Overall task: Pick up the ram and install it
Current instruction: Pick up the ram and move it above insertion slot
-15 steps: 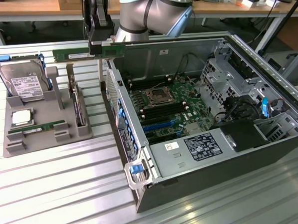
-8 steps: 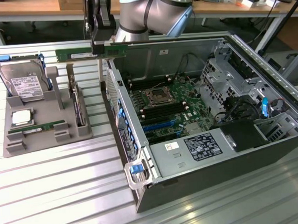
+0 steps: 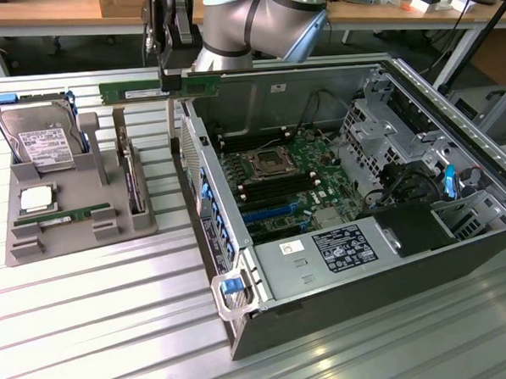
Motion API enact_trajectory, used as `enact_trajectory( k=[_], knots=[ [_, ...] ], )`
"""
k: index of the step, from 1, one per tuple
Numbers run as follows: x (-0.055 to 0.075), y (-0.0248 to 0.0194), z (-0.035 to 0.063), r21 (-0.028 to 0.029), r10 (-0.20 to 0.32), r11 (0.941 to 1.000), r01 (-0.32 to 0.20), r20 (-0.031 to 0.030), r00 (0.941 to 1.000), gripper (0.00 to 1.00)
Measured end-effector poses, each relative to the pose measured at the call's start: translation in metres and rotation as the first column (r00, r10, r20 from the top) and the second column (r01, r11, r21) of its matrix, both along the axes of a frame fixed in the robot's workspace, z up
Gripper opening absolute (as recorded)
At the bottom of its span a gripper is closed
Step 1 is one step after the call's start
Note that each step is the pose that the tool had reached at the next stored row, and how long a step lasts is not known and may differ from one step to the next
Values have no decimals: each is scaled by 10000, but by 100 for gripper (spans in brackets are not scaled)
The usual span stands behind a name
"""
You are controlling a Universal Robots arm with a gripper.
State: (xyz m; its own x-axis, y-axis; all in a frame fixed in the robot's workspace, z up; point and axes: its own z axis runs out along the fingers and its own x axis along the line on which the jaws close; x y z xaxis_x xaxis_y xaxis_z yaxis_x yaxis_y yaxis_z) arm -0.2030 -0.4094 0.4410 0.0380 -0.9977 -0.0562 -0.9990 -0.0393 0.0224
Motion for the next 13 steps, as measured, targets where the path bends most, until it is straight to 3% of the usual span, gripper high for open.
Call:
enact_trajectory(
  k=[13],
  knots=[
    [88,0,0,0,0,10000,0,0,10000,13]
  ],
)
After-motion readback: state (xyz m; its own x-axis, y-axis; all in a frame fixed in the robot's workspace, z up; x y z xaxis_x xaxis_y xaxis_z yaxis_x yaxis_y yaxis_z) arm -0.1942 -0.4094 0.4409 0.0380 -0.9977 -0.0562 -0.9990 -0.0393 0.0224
